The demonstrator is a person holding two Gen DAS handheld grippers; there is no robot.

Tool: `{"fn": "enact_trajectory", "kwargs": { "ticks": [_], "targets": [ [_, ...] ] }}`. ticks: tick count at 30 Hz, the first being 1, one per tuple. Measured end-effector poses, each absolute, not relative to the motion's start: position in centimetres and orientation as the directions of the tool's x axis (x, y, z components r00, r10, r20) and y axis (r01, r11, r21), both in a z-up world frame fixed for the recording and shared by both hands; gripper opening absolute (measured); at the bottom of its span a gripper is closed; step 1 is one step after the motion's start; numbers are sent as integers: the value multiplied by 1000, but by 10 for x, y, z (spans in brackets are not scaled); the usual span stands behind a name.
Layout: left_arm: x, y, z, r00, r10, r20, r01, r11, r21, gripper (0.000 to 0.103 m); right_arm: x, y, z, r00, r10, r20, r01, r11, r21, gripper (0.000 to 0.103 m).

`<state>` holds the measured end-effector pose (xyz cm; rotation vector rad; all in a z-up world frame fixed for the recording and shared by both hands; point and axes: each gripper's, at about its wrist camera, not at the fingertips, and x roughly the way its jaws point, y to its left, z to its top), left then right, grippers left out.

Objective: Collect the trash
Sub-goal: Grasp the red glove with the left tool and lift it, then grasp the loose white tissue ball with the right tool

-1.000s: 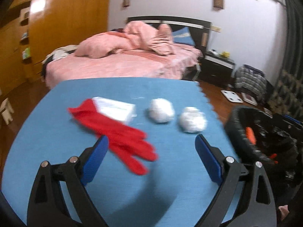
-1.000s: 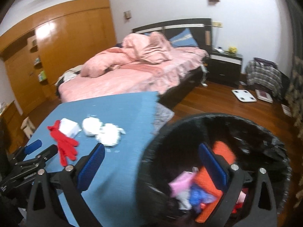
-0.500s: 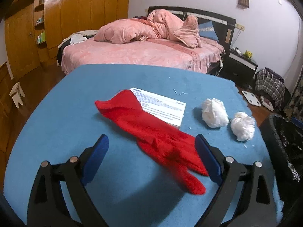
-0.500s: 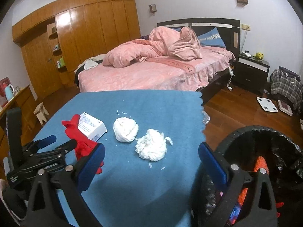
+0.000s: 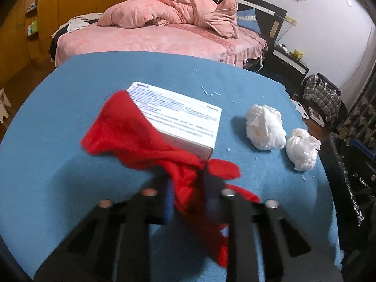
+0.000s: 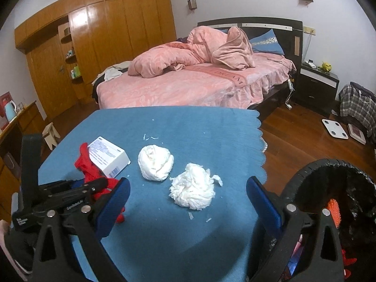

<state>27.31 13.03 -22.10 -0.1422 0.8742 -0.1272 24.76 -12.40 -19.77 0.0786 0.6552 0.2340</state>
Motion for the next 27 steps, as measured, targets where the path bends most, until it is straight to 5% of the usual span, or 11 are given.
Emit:
{"fn": "enact_trajectory", "kwargs": {
  "ticks": [13, 27],
  "targets": [
    [250, 131, -201, 727, -77, -683, 5, 994, -106, 12, 275, -106, -215, 727, 238, -644, -185, 971, 150, 95],
    [256, 147, -208, 709, -56, -703, -21, 995, -101, 12, 302, -106, -249, 647, 184, -740, -142, 983, 121, 71]
  ]
}}
